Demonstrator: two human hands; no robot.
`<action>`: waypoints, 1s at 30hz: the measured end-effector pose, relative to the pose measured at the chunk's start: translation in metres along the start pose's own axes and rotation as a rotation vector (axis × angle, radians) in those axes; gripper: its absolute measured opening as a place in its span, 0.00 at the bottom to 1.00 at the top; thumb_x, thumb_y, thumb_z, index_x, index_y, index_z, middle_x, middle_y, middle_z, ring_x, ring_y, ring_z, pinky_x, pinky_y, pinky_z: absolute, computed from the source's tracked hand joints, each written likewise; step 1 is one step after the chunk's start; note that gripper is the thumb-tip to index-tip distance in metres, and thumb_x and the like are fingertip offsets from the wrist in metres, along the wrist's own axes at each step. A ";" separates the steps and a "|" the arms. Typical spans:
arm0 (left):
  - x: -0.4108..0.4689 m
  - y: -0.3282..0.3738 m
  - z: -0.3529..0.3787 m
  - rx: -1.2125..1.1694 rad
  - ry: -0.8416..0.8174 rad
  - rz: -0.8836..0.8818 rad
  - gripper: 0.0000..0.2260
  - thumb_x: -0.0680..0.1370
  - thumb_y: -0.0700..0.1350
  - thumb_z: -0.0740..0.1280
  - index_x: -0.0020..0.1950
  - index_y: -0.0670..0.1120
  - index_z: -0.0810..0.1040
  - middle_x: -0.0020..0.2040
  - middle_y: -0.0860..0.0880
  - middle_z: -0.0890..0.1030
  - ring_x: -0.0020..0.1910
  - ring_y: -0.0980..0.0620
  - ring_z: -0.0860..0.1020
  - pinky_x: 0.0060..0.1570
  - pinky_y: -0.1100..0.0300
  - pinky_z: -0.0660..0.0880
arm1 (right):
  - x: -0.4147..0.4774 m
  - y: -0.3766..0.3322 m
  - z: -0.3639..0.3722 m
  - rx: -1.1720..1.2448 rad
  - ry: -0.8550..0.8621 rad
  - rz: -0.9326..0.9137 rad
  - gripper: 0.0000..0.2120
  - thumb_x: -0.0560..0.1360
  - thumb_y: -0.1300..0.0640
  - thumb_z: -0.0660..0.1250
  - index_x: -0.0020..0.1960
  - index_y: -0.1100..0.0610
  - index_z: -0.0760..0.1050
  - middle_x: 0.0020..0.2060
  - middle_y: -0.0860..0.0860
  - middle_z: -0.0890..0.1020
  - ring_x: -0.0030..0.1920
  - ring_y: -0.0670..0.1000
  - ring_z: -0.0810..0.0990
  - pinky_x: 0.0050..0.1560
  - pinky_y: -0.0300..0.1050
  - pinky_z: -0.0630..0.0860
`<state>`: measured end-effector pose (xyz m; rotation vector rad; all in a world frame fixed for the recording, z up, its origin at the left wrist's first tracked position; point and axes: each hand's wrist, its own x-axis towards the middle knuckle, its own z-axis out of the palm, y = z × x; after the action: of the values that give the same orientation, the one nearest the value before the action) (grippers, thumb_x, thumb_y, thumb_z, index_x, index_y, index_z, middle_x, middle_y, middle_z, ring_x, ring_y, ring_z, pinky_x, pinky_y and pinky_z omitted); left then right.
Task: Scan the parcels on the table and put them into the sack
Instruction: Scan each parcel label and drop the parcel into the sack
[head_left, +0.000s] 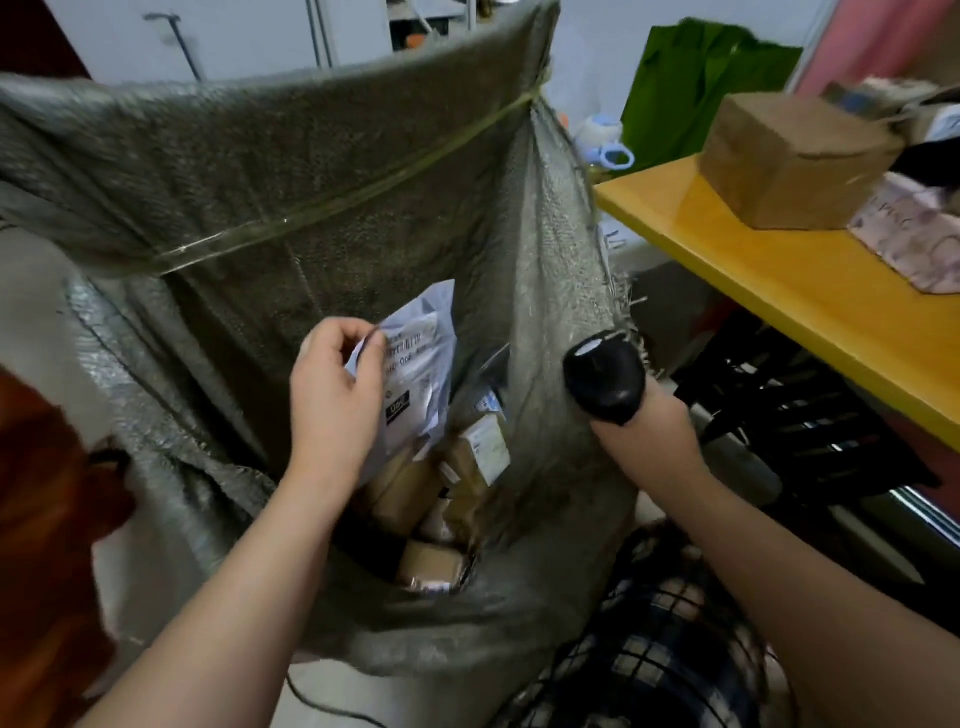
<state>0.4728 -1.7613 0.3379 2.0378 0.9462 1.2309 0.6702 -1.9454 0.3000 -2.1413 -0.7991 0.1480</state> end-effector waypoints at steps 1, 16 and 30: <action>0.001 0.006 0.005 0.012 -0.016 -0.004 0.03 0.79 0.43 0.65 0.46 0.51 0.74 0.42 0.58 0.75 0.46 0.60 0.72 0.44 0.78 0.64 | -0.005 0.000 -0.017 -0.011 0.007 -0.010 0.10 0.70 0.59 0.72 0.49 0.52 0.75 0.44 0.55 0.81 0.50 0.60 0.80 0.45 0.45 0.70; -0.003 -0.009 0.086 0.075 -0.469 -0.193 0.05 0.79 0.43 0.65 0.44 0.46 0.76 0.40 0.52 0.77 0.44 0.52 0.75 0.40 0.61 0.65 | -0.013 -0.013 -0.083 -0.149 -0.044 -0.071 0.18 0.68 0.60 0.71 0.54 0.48 0.70 0.39 0.43 0.76 0.47 0.52 0.78 0.44 0.41 0.68; -0.043 -0.044 0.052 0.440 -0.689 -0.088 0.04 0.78 0.44 0.64 0.48 0.45 0.75 0.48 0.45 0.78 0.48 0.45 0.77 0.45 0.54 0.72 | -0.012 -0.008 -0.022 0.028 -0.123 0.022 0.13 0.68 0.60 0.74 0.48 0.50 0.74 0.37 0.43 0.76 0.44 0.48 0.75 0.45 0.42 0.69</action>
<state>0.4934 -1.7763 0.2616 2.4640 0.9859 0.2168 0.6649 -1.9641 0.3182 -2.1312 -0.8391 0.3030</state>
